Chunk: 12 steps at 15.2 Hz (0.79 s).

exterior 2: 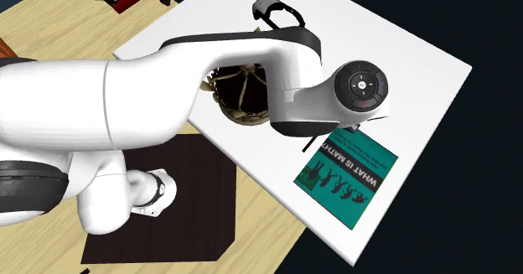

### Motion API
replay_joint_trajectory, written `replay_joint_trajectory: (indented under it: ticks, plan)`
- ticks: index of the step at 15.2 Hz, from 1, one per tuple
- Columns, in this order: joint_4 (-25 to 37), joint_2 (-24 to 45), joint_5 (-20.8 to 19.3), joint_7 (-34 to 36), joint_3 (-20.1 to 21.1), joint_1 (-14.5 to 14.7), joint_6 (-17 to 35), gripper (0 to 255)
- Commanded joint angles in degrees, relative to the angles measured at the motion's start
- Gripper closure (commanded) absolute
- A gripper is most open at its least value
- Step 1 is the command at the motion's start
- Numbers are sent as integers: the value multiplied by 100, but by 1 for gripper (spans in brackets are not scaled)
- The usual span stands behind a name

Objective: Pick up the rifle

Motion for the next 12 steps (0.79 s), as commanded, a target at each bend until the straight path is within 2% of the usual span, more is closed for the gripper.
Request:
replay_joint_trajectory:
  ticks: [1, 10, 12]
  plan:
    - [133, -27, -37, 58, -1, 1, -153, 255]
    - [753, -79, -144, 243, -19, -12, -805, 255]
    - [764, -79, -145, 246, -19, -13, -817, 255]
